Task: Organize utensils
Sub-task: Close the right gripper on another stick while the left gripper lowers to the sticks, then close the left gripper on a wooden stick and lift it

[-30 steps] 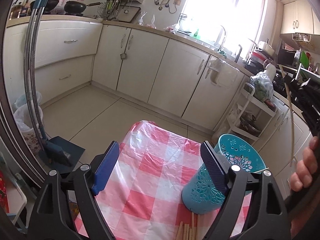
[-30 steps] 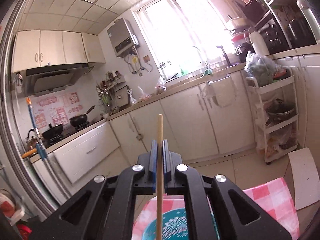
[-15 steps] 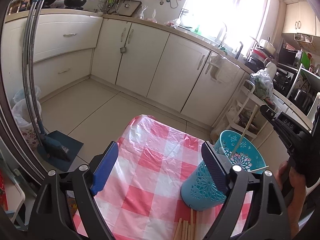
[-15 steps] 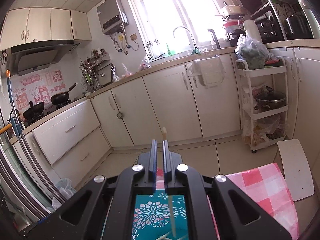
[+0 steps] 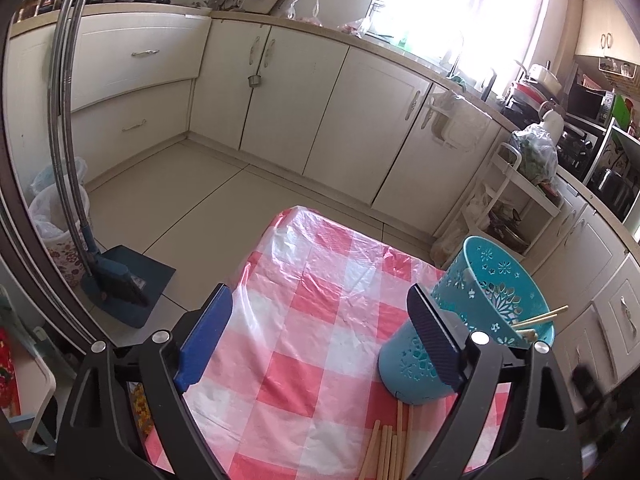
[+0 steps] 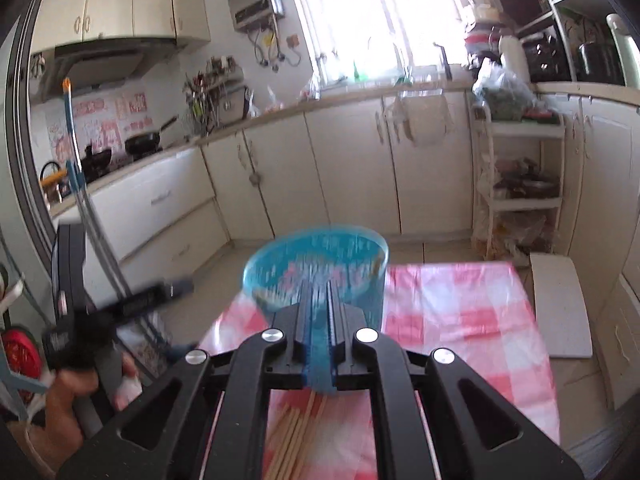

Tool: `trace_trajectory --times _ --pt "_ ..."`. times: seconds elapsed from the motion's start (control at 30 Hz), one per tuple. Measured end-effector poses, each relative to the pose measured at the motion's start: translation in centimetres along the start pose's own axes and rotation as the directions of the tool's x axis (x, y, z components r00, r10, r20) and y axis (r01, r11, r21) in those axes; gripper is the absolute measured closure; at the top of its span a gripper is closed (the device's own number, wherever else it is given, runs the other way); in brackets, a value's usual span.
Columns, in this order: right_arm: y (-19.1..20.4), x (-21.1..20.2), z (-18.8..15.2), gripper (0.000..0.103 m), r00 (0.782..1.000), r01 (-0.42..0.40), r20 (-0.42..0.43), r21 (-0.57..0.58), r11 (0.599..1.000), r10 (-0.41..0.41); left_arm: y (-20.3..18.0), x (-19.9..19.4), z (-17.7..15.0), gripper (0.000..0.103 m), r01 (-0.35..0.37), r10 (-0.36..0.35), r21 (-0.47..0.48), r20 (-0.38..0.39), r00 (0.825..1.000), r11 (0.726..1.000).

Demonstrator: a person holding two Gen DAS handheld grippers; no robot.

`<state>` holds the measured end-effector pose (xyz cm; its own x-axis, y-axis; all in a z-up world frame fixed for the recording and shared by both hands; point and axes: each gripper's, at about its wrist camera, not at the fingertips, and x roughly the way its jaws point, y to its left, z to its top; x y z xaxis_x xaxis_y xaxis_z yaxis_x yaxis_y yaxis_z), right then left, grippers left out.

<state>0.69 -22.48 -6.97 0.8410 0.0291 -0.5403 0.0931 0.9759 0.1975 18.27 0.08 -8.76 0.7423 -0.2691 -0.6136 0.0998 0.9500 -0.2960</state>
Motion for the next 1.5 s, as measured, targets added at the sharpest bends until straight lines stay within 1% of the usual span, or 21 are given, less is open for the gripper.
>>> trace_trajectory --times 0.03,0.07,0.13,0.23,0.4,0.53,0.63,0.7,0.77,0.83,0.87,0.93,0.97,1.07,1.13,1.23,1.37,1.47,1.5 --pt "0.1 1.3 -1.3 0.096 0.998 0.004 -0.065 0.002 1.000 -0.004 0.0 0.1 -0.2 0.018 -0.004 0.004 0.003 -0.012 1.000 1.000" --pt "0.1 3.0 -2.6 0.096 0.990 0.006 -0.138 0.015 1.000 -0.004 0.0 0.1 -0.4 0.018 -0.008 0.008 0.009 -0.027 1.000 1.000" --pt "-0.3 6.1 -4.2 0.096 0.970 0.014 -0.241 0.058 0.998 0.000 0.0 -0.1 -0.8 0.018 -0.011 0.012 0.024 -0.043 0.999 1.000" --pt "-0.5 9.3 -5.0 0.096 0.951 0.036 -0.309 0.108 0.993 -0.001 0.1 -0.3 -1.2 0.017 -0.011 0.014 0.055 -0.055 0.998 0.998" --pt "0.5 12.2 -5.0 0.096 0.930 0.080 -0.365 0.092 0.993 -0.041 0.6 0.5 -1.4 0.017 -0.011 0.017 0.064 -0.100 0.995 0.998" --pt "1.5 12.7 -4.8 0.097 0.927 0.114 -0.362 0.033 0.993 -0.095 0.6 1.3 -1.6 0.017 -0.011 0.022 0.077 -0.142 0.990 0.997" --pt "1.8 11.8 -5.3 0.097 0.924 0.107 -0.368 -0.010 0.994 -0.103 0.0 2.1 -2.3 0.017 -0.025 0.051 0.138 -0.187 0.981 0.990" --pt "1.4 10.3 -6.2 0.097 0.922 0.101 -0.374 -0.016 0.995 -0.100 -0.8 3.2 -3.2 0.017 -0.029 0.083 0.214 -0.248 0.965 0.976" --pt "0.4 9.1 -6.8 0.098 0.921 0.104 -0.375 -0.014 0.994 -0.102 -1.9 4.1 -4.8 0.017 -0.018 0.114 0.300 -0.306 0.945 0.954" --pt "-0.6 7.8 -7.5 0.098 0.919 0.109 -0.382 0.003 0.994 -0.099 -2.9 4.3 -6.4 0.017 0.024 0.111 0.354 -0.356 0.928 0.935" --pt "-1.1 7.1 -7.9 0.098 0.919 0.105 -0.383 0.013 0.994 -0.092 -3.4 4.2 -7.1 0.017 0.041 0.111 0.383 -0.368 0.923 0.923" --pt "-1.9 6.0 -8.5 0.098 0.921 0.087 -0.383 0.032 0.996 -0.068 -4.2 3.8 -8.7 0.017 0.049 0.128 0.437 -0.368 0.921 0.898" --pt "-2.2 5.6 -8.7 0.098 0.922 0.080 -0.383 0.048 0.996 -0.056 -4.4 3.7 -9.5 0.017 0.057 0.134 0.455 -0.378 0.916 0.889" --pt "-2.7 5.5 -8.6 0.098 0.926 0.076 -0.376 0.088 0.993 -0.037 -4.7 3.8 -11.4 0.017 0.070 0.150 0.479 -0.406 0.901 0.875" --pt "-3.0 5.4 -8.6 0.098 0.928 0.066 -0.372 0.097 0.993 -0.025 -4.8 3.8 -12.0 0.020 0.061 0.168 0.493 -0.406 0.898 0.868" --pt "-3.2 5.4 -8.7 0.098 0.931 0.054 -0.364 0.102 0.993 -0.013 -4.7 3.8 -12.4 0.022 0.048 0.181 0.502 -0.398 0.899 0.864" --pt "-3.5 5.2 -9.0 0.098 0.935 0.039 -0.355 0.109 0.993 0.002 -5.1 3.9 -12.4 0.023 0.055 0.173 0.502 -0.396 0.902 0.863" --pt "-3.9 5.1 -9.1 0.098 0.936 0.032 -0.351 0.117 0.993 0.011 -5.9 4.2 -12.4 0.029 0.059 0.178 0.527 -0.387 0.905 0.848" --pt "-3.8 5.1 -9.0 0.098 0.936 0.031 -0.351 0.117 0.993 0.012 -6.1 4.5 -12.5 0.035 0.058 0.185 0.535 -0.389 0.903 0.843"
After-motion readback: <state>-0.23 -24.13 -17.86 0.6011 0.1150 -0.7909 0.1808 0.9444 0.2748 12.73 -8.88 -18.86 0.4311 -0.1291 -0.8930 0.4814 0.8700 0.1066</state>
